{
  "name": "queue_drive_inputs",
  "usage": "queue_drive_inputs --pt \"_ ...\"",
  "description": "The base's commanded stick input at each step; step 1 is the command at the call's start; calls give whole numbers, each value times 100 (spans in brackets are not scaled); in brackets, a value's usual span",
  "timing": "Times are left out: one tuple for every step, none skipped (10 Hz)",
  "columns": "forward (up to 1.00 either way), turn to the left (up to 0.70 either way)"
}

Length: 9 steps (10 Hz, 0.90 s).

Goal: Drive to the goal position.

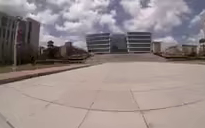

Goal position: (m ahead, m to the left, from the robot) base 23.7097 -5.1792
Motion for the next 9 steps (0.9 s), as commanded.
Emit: queue_drive_inputs --pt "70 0" --pt "70 0" --pt "70 0" --pt "70 0" --pt "70 0" --pt "70 0" --pt "70 0" --pt "70 0" --pt "70 0"
